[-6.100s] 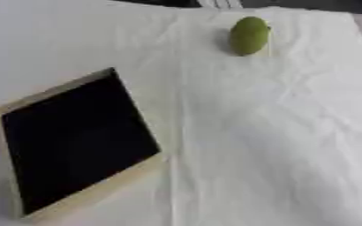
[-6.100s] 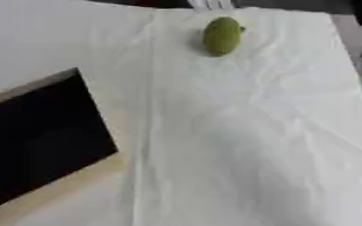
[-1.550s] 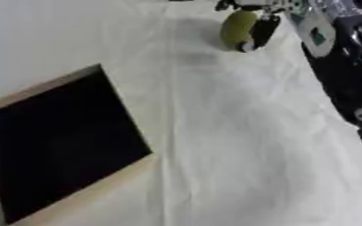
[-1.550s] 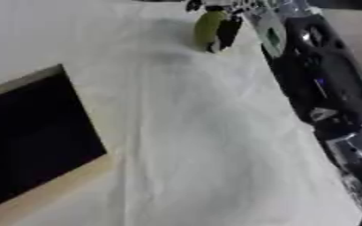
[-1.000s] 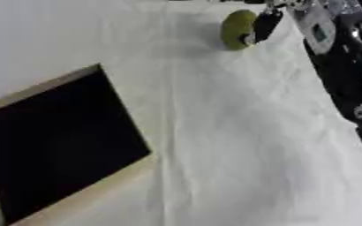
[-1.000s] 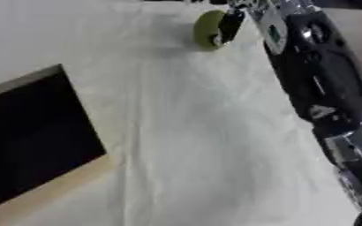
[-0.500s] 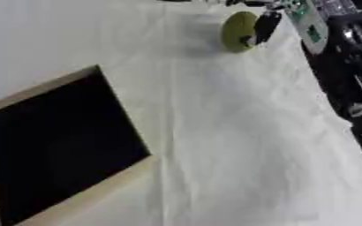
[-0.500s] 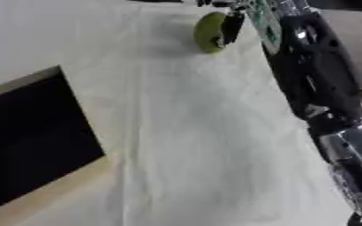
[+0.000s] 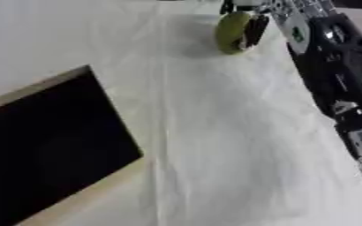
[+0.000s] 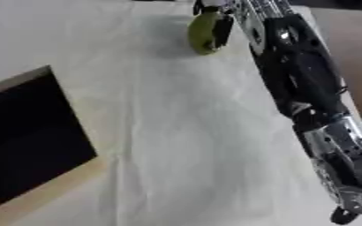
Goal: Pick up objects on the table and place them in the box.
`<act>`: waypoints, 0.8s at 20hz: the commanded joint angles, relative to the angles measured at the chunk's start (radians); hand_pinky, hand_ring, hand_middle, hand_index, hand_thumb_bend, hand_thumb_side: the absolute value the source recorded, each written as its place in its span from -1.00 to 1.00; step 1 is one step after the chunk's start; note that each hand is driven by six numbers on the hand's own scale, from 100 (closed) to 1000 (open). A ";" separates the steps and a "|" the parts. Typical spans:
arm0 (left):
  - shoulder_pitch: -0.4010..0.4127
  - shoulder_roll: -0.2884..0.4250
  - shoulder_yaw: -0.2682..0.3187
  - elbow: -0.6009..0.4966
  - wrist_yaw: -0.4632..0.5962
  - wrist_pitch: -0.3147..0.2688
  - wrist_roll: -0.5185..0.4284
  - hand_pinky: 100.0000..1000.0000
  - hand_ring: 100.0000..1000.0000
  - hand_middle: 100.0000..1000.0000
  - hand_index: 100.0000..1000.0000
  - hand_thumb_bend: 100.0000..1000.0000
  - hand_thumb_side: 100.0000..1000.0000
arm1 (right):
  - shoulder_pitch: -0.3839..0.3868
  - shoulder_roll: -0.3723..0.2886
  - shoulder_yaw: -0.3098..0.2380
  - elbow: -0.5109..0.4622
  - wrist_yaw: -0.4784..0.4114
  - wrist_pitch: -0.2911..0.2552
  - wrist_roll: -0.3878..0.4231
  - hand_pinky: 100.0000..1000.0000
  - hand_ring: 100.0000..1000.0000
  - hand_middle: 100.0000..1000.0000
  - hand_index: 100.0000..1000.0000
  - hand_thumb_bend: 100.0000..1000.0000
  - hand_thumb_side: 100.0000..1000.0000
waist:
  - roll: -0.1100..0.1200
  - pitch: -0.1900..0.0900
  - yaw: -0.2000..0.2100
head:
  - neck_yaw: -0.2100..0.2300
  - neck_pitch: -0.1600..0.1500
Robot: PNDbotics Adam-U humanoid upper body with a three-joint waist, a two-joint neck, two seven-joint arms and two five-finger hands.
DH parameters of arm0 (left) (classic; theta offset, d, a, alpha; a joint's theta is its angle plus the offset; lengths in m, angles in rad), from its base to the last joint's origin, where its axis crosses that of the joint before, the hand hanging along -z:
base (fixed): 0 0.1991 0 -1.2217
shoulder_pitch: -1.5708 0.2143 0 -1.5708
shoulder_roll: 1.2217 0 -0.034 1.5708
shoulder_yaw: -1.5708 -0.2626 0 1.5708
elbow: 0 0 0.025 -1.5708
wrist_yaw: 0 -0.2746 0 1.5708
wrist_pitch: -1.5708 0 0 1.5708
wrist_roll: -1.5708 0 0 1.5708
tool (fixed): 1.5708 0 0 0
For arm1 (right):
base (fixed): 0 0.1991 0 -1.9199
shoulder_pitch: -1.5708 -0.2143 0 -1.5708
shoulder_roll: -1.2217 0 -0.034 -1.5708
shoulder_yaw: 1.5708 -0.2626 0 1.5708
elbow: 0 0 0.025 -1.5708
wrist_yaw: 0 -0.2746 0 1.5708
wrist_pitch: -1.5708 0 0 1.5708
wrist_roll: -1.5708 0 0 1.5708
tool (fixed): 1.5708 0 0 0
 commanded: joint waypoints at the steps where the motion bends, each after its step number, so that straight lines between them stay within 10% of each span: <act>1: -0.005 0.014 0.004 -0.015 -0.001 -0.001 -0.003 -0.10 0.12 0.24 0.38 -0.31 0.01 | -0.013 -0.019 -0.012 -0.023 -0.002 0.001 -0.045 0.60 0.50 0.16 0.43 -0.37 -1.00 | 0.005 -0.023 0.000 | -0.002 -0.003; 16: 0.000 0.016 0.008 -0.015 -0.001 0.001 -0.002 -0.10 0.13 0.24 0.38 -0.32 0.01 | 0.048 -0.104 0.021 -0.249 -0.126 -0.048 -0.208 0.33 0.13 -0.14 -0.02 -0.33 -1.00 | -0.002 -0.040 -0.008 | -0.002 0.016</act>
